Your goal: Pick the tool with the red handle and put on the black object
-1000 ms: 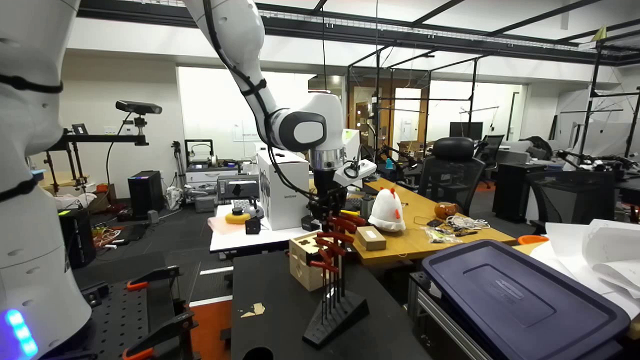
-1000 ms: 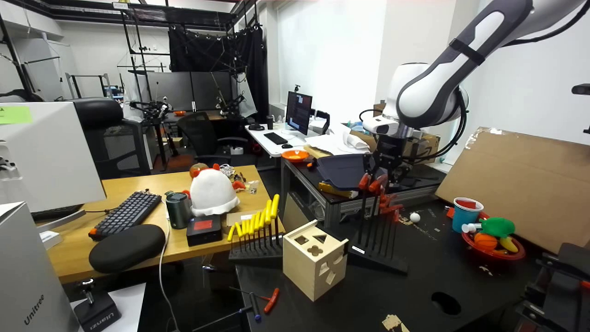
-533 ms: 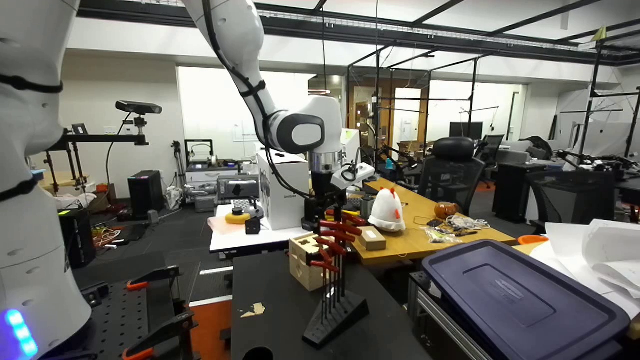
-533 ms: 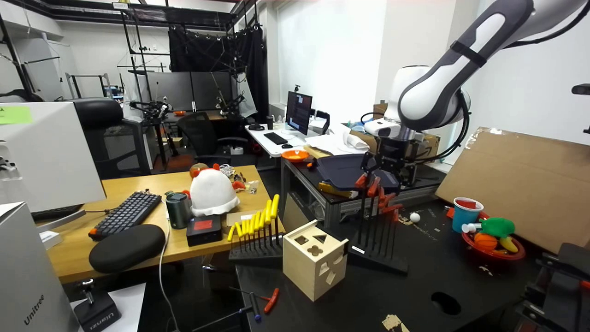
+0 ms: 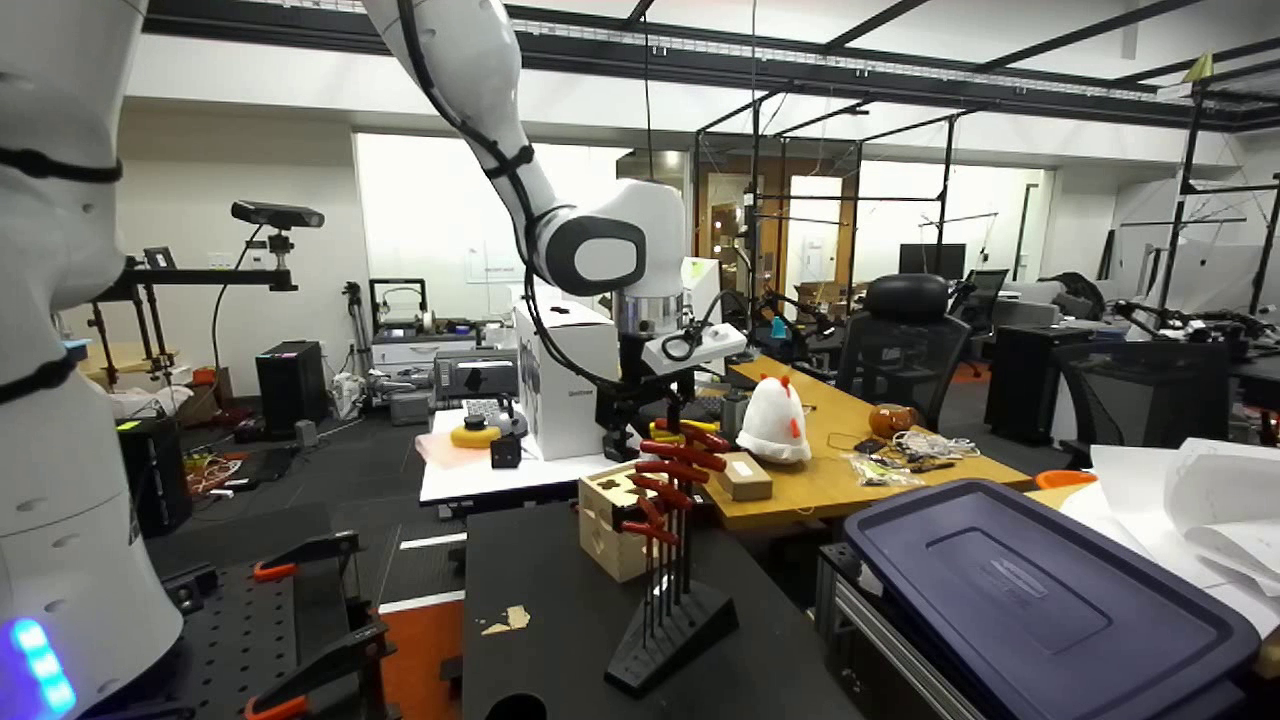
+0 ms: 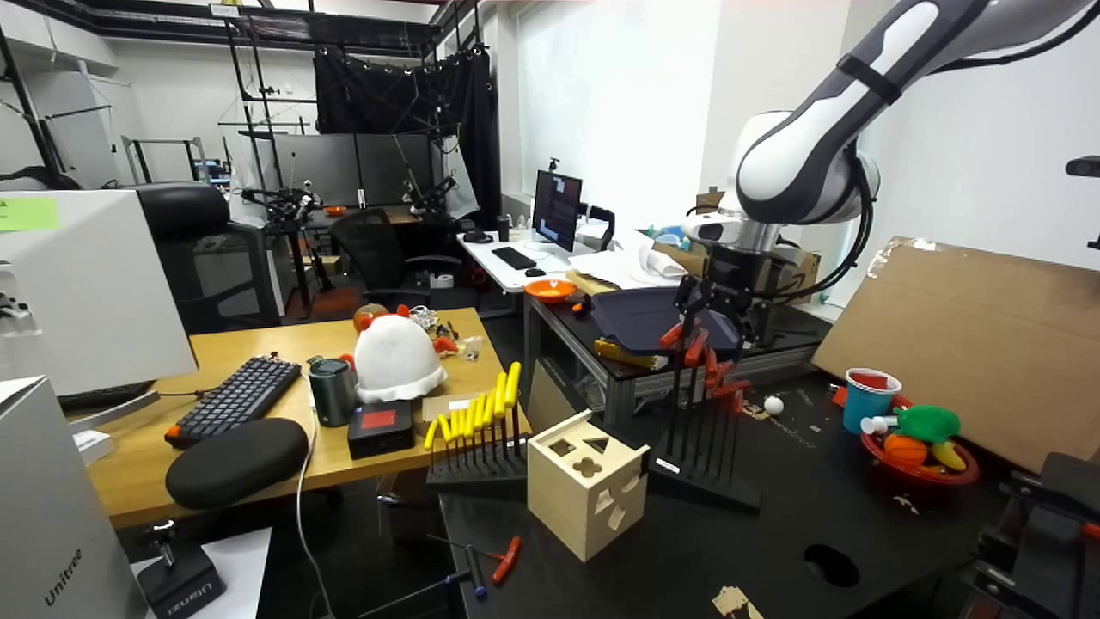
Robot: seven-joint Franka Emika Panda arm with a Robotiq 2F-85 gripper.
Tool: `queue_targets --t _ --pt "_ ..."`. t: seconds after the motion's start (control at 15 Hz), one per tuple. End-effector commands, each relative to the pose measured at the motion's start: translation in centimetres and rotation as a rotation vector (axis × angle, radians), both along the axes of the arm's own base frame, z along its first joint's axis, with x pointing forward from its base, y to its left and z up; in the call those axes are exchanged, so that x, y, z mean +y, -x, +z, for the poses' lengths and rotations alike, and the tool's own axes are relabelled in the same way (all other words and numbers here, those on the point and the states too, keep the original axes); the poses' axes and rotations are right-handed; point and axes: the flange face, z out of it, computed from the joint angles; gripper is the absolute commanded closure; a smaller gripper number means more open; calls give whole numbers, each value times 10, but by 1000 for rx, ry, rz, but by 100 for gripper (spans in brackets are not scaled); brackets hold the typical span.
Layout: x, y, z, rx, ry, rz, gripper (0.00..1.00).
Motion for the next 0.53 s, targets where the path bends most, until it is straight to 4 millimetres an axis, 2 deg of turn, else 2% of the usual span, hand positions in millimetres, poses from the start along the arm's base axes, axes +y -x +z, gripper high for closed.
queue_targets --t 0.0,0.27,0.47 --pt "19 7 49 -10 -2 -107 0" --pt "44 4 99 -26 3 -232 0" --pt "54 5 135 -7 27 -354 0"
